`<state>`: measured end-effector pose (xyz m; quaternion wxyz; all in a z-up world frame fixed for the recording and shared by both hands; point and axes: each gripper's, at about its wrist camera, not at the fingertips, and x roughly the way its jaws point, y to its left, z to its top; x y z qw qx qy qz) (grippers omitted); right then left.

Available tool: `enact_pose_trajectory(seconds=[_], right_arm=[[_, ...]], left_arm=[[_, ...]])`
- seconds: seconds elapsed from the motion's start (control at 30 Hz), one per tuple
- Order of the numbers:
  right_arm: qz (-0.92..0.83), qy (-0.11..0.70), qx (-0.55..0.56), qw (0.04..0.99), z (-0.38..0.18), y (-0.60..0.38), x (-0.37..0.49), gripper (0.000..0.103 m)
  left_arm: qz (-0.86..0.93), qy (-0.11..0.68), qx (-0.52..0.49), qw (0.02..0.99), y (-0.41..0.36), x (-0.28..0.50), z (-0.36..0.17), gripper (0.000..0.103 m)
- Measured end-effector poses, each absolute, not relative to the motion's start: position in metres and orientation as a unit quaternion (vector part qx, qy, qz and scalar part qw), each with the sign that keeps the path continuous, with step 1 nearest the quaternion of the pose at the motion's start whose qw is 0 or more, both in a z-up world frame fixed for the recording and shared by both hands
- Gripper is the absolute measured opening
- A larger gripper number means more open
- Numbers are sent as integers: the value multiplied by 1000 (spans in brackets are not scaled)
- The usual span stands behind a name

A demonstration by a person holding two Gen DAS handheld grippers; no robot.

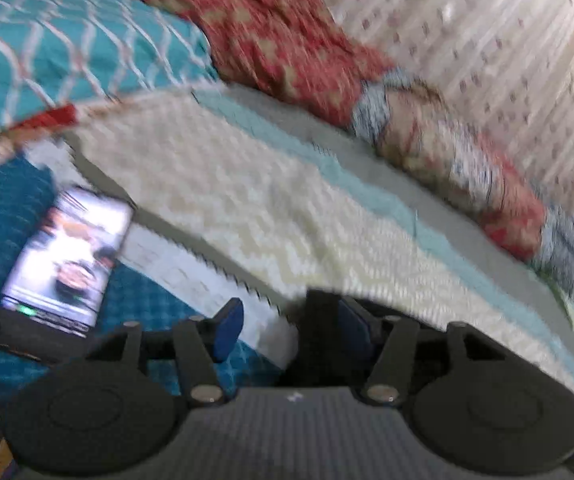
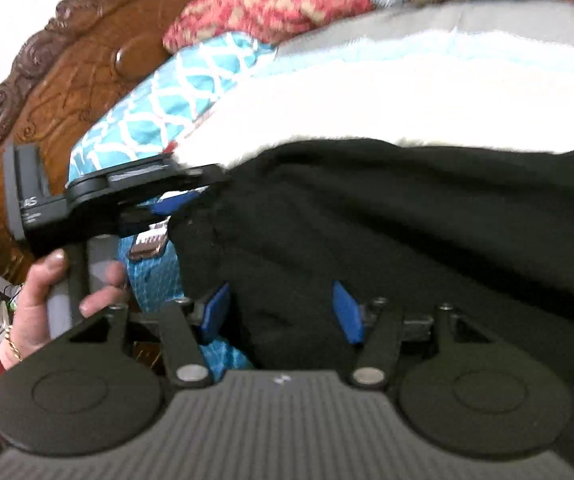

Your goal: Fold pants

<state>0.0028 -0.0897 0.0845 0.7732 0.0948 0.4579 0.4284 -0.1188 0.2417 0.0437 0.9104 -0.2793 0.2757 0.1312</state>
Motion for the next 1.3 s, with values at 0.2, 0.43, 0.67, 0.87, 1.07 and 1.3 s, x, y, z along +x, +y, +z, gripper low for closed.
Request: enact_pose_trajectory(seconds=[0.2, 0.43, 0.67, 0.87, 1.07, 1.3], right_arm=[[335, 426, 153, 826, 90, -184, -5, 60], [197, 430, 170, 864, 70, -273, -10, 60], [77, 395, 326, 855, 47, -415, -45, 41], [-34, 271, 428, 862, 56, -534, -99, 61], [-69, 257, 499, 825, 29, -576, -102, 61], [-49, 251, 539, 802, 24, -586, -110, 61]], left_arm=[[67, 256, -260, 928, 208, -121, 79, 54], [-57, 326, -188, 925, 111, -87, 60, 54], [-16, 433, -106, 895, 84, -56, 9, 45], [-4, 443, -136, 886, 83, -55, 31, 52], [-32, 442, -143, 885, 46, -46, 45, 56], [-47, 471, -120, 873, 6, -38, 28, 57]])
